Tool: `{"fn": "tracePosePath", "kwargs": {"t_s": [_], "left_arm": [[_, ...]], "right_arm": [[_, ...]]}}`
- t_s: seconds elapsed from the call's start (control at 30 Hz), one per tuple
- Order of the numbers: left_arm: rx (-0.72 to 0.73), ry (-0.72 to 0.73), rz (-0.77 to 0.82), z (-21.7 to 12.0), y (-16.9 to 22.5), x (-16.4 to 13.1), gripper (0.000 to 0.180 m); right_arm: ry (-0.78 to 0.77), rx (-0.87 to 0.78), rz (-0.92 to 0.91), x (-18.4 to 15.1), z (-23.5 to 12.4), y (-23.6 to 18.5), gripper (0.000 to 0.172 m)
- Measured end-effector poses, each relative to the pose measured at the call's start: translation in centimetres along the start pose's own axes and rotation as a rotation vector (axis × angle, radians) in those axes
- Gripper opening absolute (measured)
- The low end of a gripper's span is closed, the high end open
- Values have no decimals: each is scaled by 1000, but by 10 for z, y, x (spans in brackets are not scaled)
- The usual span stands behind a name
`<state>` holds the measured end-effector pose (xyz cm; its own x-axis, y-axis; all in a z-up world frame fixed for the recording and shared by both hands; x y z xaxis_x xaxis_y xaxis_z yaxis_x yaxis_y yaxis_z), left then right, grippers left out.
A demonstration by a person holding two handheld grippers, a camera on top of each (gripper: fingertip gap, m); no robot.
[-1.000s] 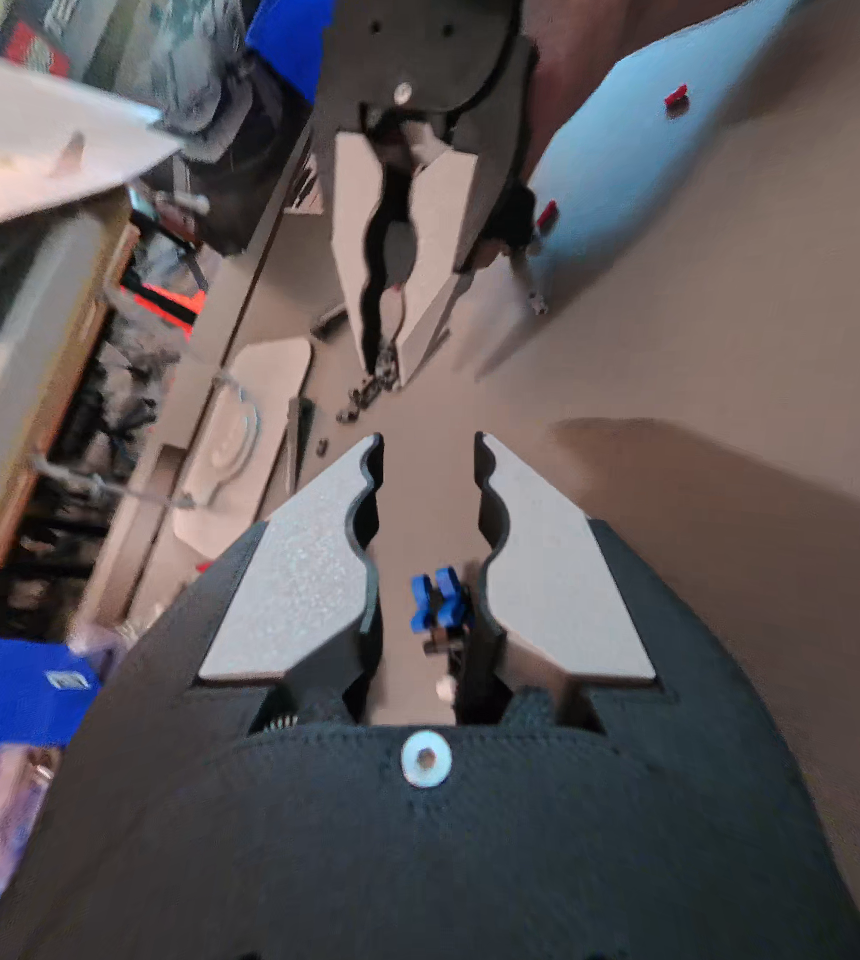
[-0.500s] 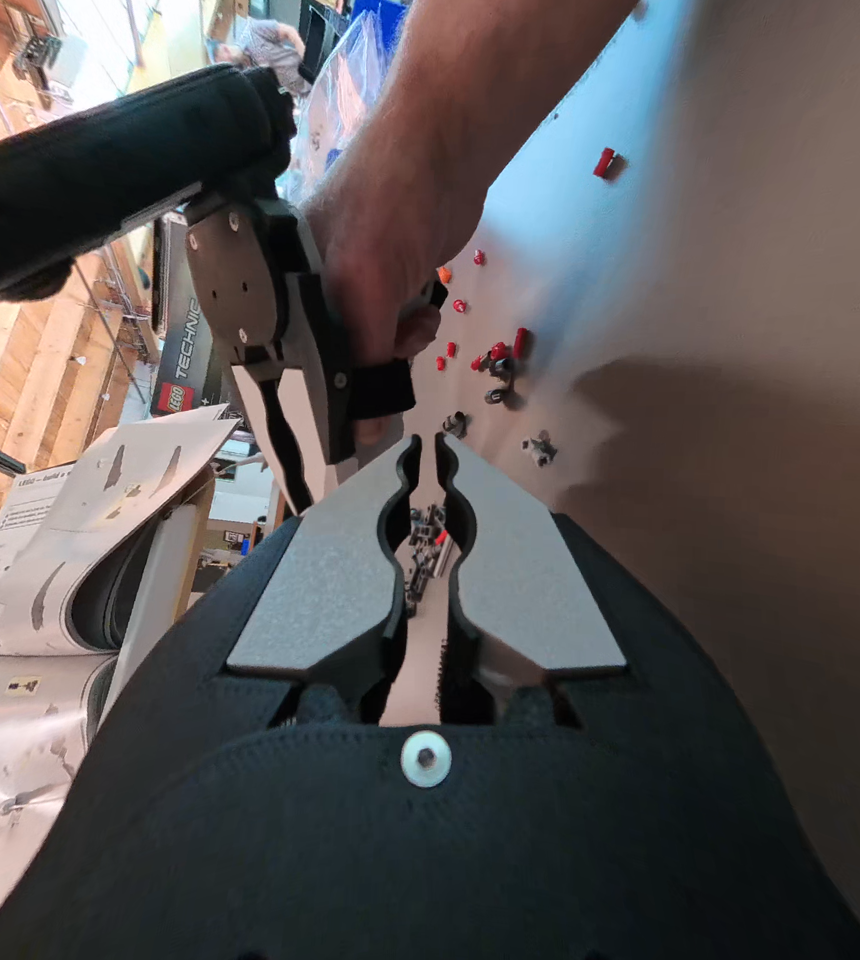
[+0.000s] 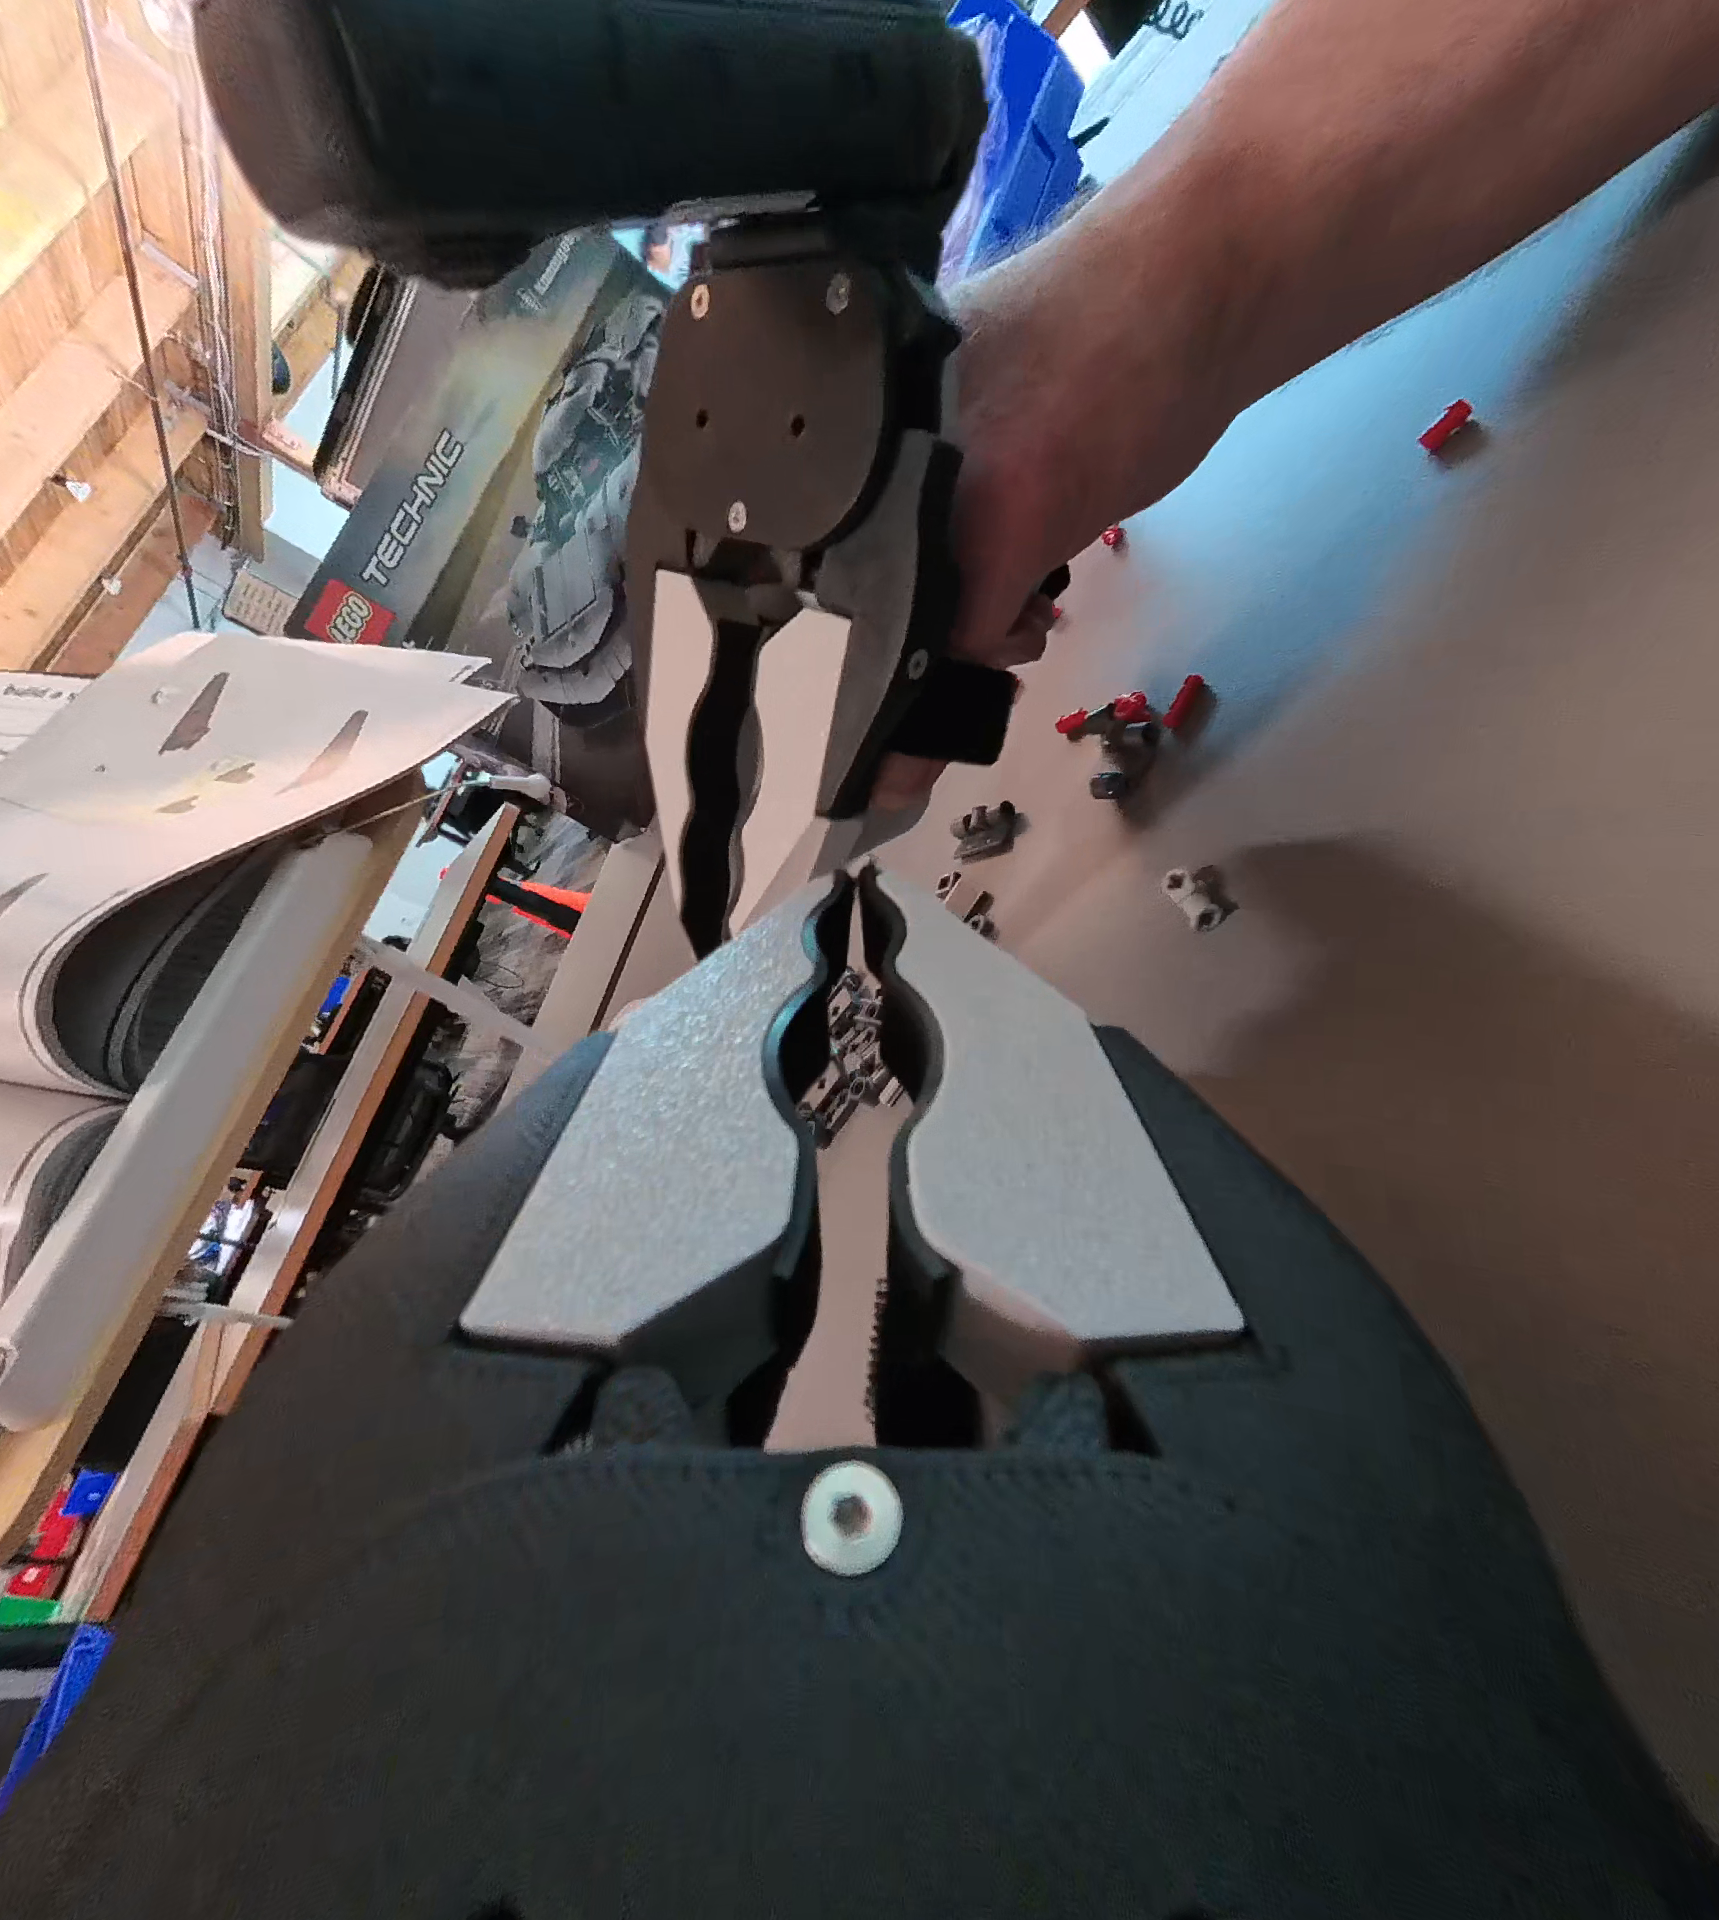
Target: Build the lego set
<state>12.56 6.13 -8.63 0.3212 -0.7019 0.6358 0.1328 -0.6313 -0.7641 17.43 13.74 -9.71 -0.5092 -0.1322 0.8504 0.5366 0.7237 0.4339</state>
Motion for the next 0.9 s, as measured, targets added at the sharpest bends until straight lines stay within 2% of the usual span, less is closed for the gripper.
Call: {"fn": "tracePosePath", "kwargs": {"t_s": [0.73, 0.9], "left_arm": [[21, -19, -42, 1, -7, -6, 0], [-53, -1, -16, 2, 9, -1, 5]], "right_arm": [[-3, -18, -22, 1, 0, 2, 14], [15, -57, -23, 5, -6, 12, 21]]}}
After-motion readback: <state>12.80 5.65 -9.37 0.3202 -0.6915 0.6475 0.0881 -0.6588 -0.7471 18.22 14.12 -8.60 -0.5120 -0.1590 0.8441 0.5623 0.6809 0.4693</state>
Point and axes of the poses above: each gripper's, where its closed fingertips meet, z out along the fingers, x out of its top, y = z × x across the jaws, the point moved 3 cm from there along -z, back along the fingers, and after that the axes turned 8 degrees about y, right-handed, at the moved point
